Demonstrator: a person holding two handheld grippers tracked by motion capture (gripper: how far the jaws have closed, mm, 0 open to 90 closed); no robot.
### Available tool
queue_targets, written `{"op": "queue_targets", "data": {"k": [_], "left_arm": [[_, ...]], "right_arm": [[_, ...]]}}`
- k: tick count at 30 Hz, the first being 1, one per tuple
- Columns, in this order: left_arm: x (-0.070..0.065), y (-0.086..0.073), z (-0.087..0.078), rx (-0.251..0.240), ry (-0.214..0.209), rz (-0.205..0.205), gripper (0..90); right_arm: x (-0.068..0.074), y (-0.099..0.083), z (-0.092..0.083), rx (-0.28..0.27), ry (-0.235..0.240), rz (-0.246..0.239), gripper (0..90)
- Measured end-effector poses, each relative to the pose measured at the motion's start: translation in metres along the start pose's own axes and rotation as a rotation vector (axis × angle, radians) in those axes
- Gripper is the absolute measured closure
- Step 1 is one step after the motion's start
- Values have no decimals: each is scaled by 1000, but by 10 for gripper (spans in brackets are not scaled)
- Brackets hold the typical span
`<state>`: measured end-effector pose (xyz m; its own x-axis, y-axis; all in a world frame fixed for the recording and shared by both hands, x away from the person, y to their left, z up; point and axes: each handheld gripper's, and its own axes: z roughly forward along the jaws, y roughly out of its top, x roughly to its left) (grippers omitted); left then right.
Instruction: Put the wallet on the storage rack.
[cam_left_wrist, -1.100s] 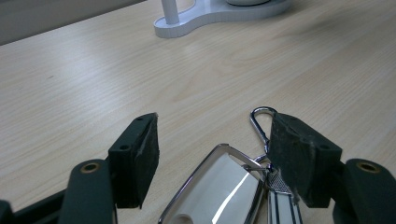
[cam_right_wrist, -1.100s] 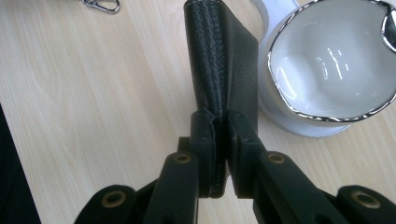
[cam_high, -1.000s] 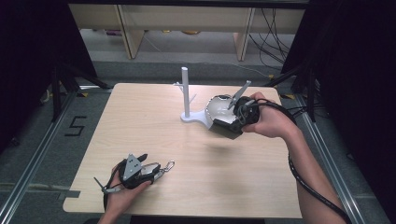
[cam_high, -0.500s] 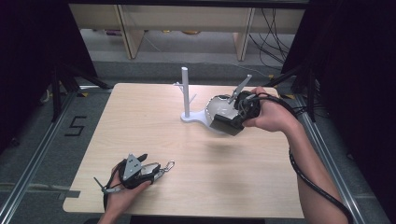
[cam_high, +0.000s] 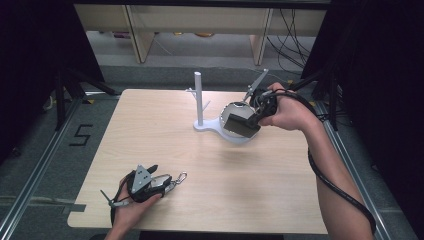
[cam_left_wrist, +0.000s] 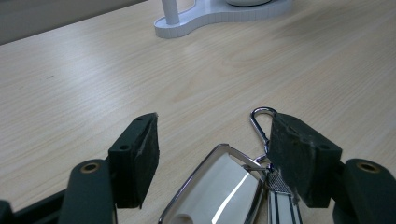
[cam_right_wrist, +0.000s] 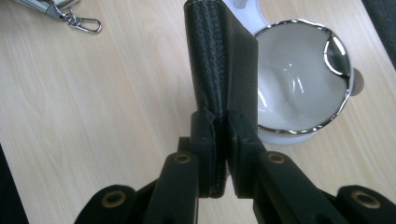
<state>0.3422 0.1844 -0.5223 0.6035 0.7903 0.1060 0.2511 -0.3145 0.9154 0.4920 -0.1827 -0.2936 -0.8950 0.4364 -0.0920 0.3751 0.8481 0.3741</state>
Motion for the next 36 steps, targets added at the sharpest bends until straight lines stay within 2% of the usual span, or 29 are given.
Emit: {"op": "queue_targets", "data": {"k": [4,5,7,9,12,13,14,18,21,22,28,29,30,31,35,36], "left_arm": [[0,0,0,-1,-1,-1,326],[0,0,0,-1,-1,-2,326],[0,0,0,-2,-1,-2,326],[0,0,0,-3,-1,-4,326],[0,0,0,-2,-1,-3,326],[0,0,0,-1,-2,-2,326],[0,0,0,-2,-2,-2,326],[1,0,-1,0,-3,-5,325],[1,0,-1,7,1,-5,325],[1,0,-1,3,-4,-3,325],[1,0,-1,3,-2,-4,325],[1,0,0,0,-5,-5,325],[0,0,-1,7,2,-6,325],[0,0,-2,9,3,-9,325],[1,0,-2,8,2,-9,324],[1,0,-2,8,2,-8,324]], "right_arm": [[-10,7,0,1,-5,-7,827],[-11,8,0,10,-4,12,827],[-16,10,1,1,-7,0,827],[-19,12,2,3,-7,8,827],[-24,13,6,6,1,22,827],[-26,13,8,0,5,12,827],[-27,14,9,10,7,30,827],[-34,14,17,9,12,26,827],[-36,13,21,11,7,49,827],[-38,13,23,5,12,39,827],[-44,14,26,7,6,68,826],[-46,15,27,5,4,58,826],[-46,15,28,9,1,75,826],[-48,15,29,5,-2,60,826],[-50,14,35,13,-2,86,826],[-51,14,36,11,3,78,826]]}}
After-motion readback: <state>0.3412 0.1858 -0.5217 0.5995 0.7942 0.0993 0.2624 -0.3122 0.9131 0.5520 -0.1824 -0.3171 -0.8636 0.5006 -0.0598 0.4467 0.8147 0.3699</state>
